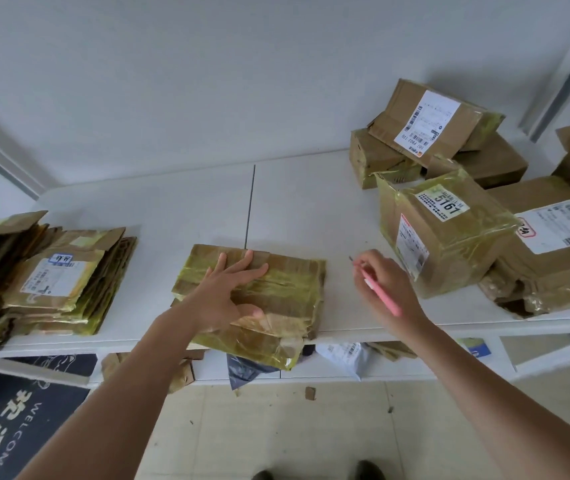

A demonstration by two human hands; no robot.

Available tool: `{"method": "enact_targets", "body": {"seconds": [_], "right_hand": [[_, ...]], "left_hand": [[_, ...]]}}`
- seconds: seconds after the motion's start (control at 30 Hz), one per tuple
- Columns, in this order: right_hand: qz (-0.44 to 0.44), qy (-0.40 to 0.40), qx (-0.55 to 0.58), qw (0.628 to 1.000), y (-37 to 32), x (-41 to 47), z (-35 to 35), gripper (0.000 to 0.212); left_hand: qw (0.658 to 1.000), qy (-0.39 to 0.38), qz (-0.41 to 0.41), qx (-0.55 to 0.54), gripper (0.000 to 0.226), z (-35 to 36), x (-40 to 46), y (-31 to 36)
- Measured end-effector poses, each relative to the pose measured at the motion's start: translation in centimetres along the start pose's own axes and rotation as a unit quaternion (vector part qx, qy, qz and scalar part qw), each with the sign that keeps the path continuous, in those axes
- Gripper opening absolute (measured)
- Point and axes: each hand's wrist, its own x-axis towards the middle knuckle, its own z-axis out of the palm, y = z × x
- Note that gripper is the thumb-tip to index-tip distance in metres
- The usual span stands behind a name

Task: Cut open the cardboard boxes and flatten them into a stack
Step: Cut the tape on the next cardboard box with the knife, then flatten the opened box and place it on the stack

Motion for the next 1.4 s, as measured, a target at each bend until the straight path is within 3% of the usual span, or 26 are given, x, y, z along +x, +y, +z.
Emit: {"method": "enact_targets", "body": {"seconds": [0.13,0.27,0.33,0.43,0.5,0.53,0.6,0.67,0.83,0.93,1.13,1.4], "right_hand": [[0.002,-0.117,-0.207,0.971,3.6,2.1,1.7,0.017],[0.093,-0.151,-0.226,0.958,2.8,2.0,1.8,0.048],[0.063,-0.119,-0.19,0.972,1.0,2.0,2.1,0.048],[-0.018,-0.112,-0.049,0.992,-3.2,3.7,3.2,0.043],[-0.016,-0.17,0.029,0.985,-6.0,4.5,4.3,0.047],[-0.01,-0.215,0.04,0.976,-7.1,4.7,5.0,0.052],[-0.012,-0.298,-0.025,0.954,-8.5,3.8,6.7,0.061],[-0.007,-0.326,-0.089,0.941,-9.2,2.4,7.8,0.065],[-0.023,-0.289,-0.205,0.935,-11.0,1.7,8.8,0.066],[-0.032,-0.301,-0.169,0.938,-11.7,2.9,10.1,0.072],[0.018,-0.316,-0.072,0.946,-10.7,4.7,11.0,0.094],[0.019,-0.301,-0.058,0.952,-10.6,5.2,11.3,0.084]], "left_hand": [[0.999,-0.035,0.014,-0.019,0.085,-1.2,0.1,-0.9],[0.999,-0.037,0.007,-0.035,0.085,-2.0,-0.5,-2.1],[0.998,-0.019,-0.01,-0.065,0.082,-2.2,-1.4,-2.4],[0.972,0.147,-0.065,-0.171,0.082,-1.9,-2.5,-2.4],[0.936,0.26,-0.137,-0.195,0.093,-1.1,-2.7,-2.1],[0.922,0.279,-0.18,-0.2,0.097,-0.6,-2.8,-1.8],[0.893,0.28,-0.248,-0.251,0.094,0.4,-2.8,-1.9],[0.859,0.267,-0.277,-0.338,0.079,1.4,-2.8,-2.6],[0.79,0.289,-0.28,-0.463,0.076,2.8,-2.8,-3.3],[0.751,0.291,-0.305,-0.508,0.07,2.6,-2.6,-3.4],[0.726,0.242,-0.32,-0.558,0.065,2.1,-2.9,-3.2],[0.729,0.242,-0.296,-0.567,0.07,2.4,-2.8,-3.1]]}}
